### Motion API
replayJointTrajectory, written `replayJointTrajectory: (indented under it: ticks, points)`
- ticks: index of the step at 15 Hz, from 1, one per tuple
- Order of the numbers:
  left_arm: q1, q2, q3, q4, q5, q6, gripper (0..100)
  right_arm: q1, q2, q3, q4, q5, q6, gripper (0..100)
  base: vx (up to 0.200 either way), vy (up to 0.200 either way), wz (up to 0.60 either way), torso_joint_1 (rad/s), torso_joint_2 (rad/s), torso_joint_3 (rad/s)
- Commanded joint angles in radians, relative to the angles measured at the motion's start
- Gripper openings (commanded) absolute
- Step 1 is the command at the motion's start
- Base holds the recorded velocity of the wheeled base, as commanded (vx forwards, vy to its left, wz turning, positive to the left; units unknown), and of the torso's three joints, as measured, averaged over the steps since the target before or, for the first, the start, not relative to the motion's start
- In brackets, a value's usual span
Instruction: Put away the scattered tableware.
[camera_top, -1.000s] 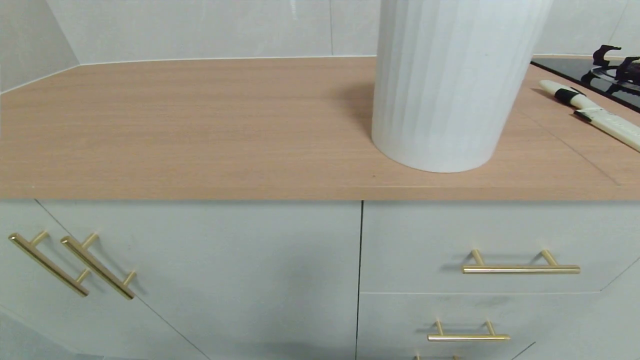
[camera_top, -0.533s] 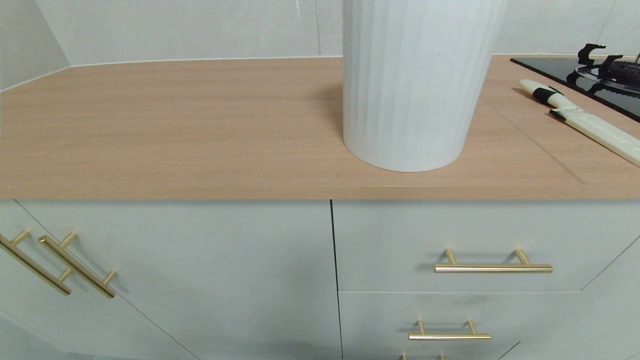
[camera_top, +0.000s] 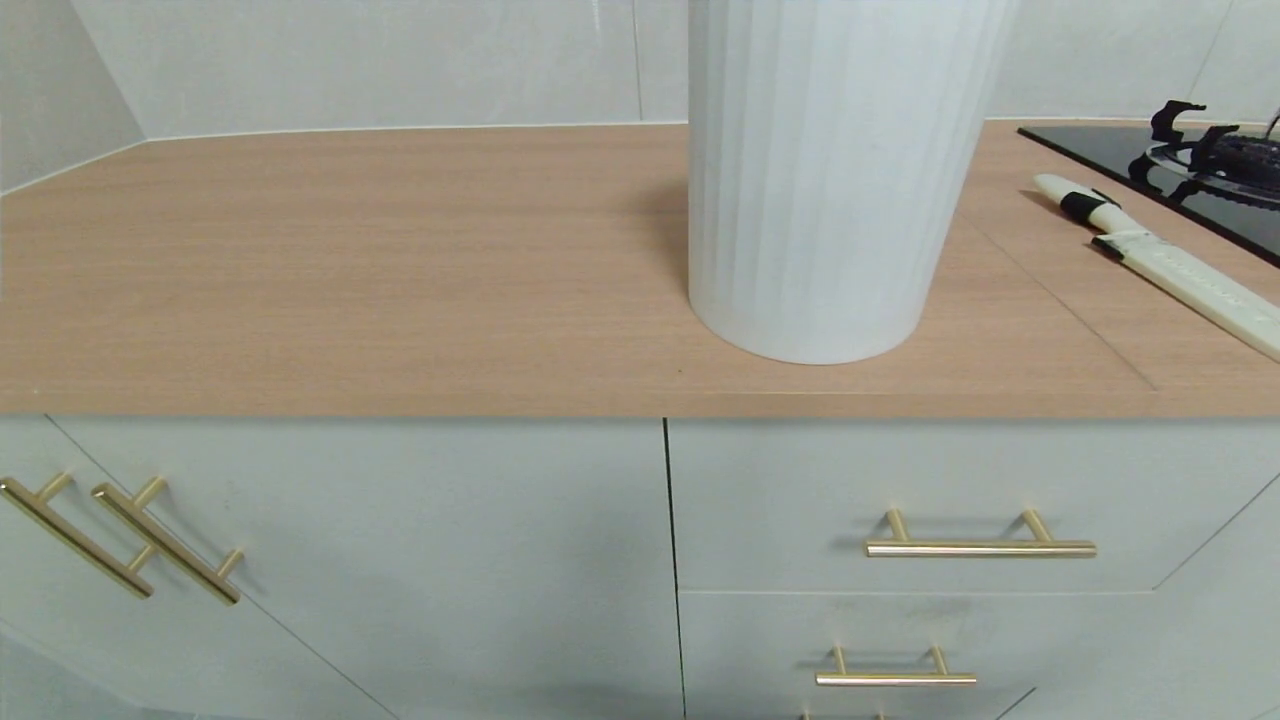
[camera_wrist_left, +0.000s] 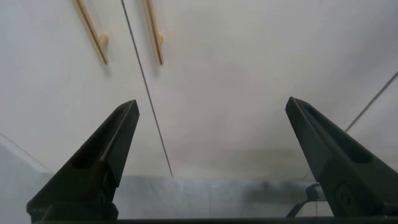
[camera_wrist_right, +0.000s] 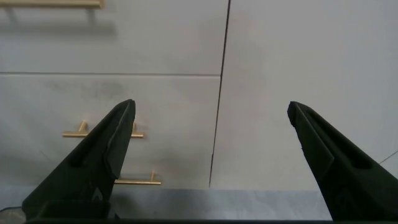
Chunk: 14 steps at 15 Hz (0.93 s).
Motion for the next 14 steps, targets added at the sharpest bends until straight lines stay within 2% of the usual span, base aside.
replayJointTrajectory:
  ticks: [1,3,8,14]
  points:
    - [0.0,0.0,0.001,0.003,0.001,0.0,100,0.0,0.002,0.0,0.0,0.0,0.0,100,0.0,0.0,0.0,0.144,-0.07,-0.237]
    - [0.0,0.0,0.001,0.003,0.001,0.0,100,0.0,0.002,0.0,0.0,0.0,-0.001,100,0.0,0.0,0.0,0.181,-0.24,-0.256]
    - [0.0,0.0,0.001,0.003,0.001,0.0,100,0.0,0.002,0.0,0.0,0.0,0.0,100,0.0,0.0,0.0,0.098,-0.57,-0.256]
    - [0.0,0.0,0.001,0.003,0.001,0.0,100,0.0,0.002,0.0,0.0,0.0,0.0,100,0.0,0.0,0.0,0.293,-0.48,-0.26]
